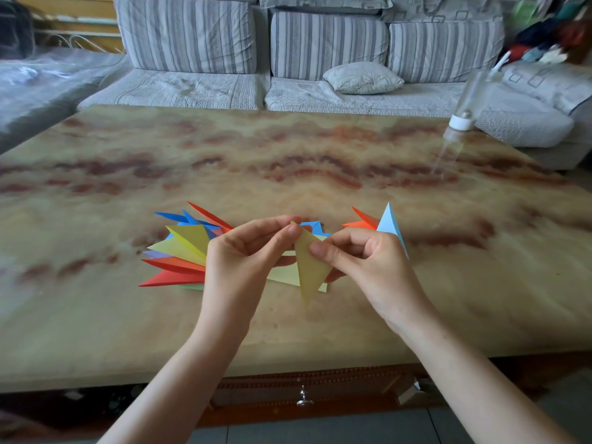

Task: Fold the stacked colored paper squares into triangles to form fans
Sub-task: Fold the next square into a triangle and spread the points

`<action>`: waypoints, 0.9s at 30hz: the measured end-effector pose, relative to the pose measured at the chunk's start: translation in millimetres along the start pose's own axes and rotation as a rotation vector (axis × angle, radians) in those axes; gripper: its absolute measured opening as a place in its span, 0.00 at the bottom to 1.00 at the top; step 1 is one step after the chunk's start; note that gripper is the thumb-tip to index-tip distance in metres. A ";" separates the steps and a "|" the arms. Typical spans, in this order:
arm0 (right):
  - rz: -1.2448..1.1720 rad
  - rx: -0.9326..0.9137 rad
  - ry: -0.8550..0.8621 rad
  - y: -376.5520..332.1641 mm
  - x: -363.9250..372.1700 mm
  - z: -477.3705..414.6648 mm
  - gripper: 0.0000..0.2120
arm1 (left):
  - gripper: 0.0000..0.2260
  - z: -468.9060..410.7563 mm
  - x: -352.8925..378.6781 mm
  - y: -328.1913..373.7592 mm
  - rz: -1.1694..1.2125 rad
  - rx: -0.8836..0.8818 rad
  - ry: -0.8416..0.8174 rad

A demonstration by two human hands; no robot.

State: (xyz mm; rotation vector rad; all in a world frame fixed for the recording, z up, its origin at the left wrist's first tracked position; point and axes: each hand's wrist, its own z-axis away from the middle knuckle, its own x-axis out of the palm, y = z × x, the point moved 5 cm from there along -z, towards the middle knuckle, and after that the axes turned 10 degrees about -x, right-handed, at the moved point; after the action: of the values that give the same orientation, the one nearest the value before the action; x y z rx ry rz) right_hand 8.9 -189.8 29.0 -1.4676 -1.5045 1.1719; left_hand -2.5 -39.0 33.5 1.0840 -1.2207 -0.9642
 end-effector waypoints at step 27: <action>-0.149 0.120 0.052 4.8 0.4 2.8 0.11 | 0.06 5.6 -0.6 -6.9 0.123 -0.059 0.074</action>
State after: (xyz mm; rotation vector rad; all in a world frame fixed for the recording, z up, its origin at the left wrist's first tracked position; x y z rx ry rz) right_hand 7.9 -190.0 23.5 -1.2740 -1.4559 1.1070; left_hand -8.1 -40.6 26.8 0.9785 -1.1770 -0.8538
